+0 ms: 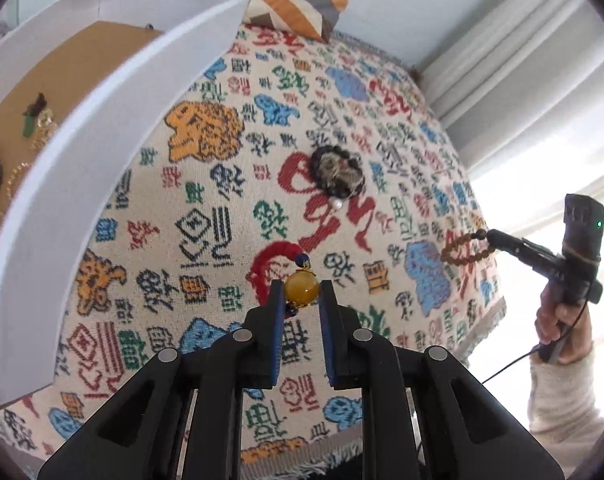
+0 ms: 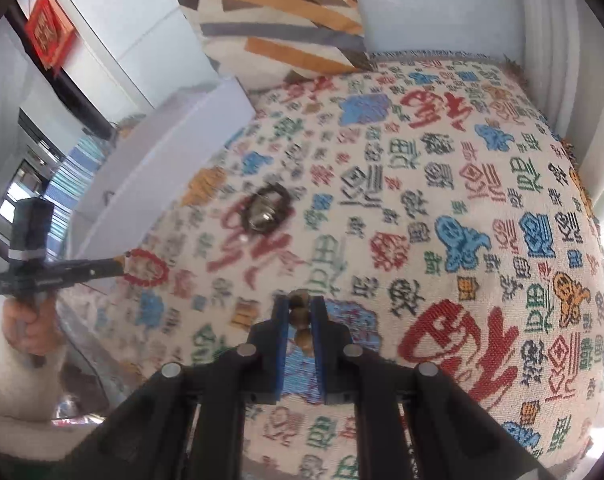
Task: Organize jewelry
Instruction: 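Carry both bracelets into the white box and open both grippers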
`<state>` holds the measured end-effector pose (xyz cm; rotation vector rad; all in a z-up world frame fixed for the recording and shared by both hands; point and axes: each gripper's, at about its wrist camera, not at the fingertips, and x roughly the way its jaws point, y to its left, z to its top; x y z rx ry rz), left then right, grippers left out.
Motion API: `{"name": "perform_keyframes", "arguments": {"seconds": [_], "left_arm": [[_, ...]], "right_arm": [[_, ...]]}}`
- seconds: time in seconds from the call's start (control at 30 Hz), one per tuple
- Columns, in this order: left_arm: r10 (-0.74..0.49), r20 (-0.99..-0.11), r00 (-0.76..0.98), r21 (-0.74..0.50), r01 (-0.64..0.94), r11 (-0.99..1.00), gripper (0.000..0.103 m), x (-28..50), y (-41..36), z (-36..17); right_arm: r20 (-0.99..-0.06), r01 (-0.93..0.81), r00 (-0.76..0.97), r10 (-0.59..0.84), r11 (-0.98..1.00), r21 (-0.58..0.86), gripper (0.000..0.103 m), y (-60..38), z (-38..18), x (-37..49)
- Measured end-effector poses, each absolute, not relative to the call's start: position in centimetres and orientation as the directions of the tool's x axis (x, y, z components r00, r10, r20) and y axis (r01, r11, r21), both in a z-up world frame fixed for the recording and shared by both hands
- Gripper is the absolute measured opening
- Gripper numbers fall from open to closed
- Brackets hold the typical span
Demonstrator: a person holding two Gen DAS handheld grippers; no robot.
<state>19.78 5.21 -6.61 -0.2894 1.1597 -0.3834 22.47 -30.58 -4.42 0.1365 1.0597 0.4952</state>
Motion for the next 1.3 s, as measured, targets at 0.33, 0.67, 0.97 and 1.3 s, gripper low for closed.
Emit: {"name": "perform_keyframes", "arguments": {"seconds": [0.33, 0.67, 0.97, 1.3], "left_arm": [[-0.38, -0.795, 0.472, -0.405, 0.053, 0.913, 0.015, 18.5, 11.2, 1.0], [-0.187, -0.78, 0.597, -0.329, -0.137, 0.934, 0.015, 18.8, 23.7, 5.8], [-0.052, -0.826, 0.561, -0.277, -0.323, 0.905, 0.015, 22.0, 32.4, 1.3], [0.09, -0.896, 0.435, -0.144, -0.476, 0.868, 0.061, 24.5, 36.7, -6.3]], "right_arm": [[-0.763, -0.447, 0.435, 0.478, 0.85, 0.278, 0.011, -24.6, 2.7, 23.6], [-0.687, -0.613, 0.399, 0.607, 0.734, 0.293, 0.011, -11.5, 8.6, 27.7], [-0.69, -0.677, 0.268, 0.673, 0.641, 0.363, 0.011, 2.6, 7.2, 33.6], [-0.764, -0.65, 0.261, 0.589, 0.693, 0.312, 0.05, 10.9, -0.7, 38.1]]}}
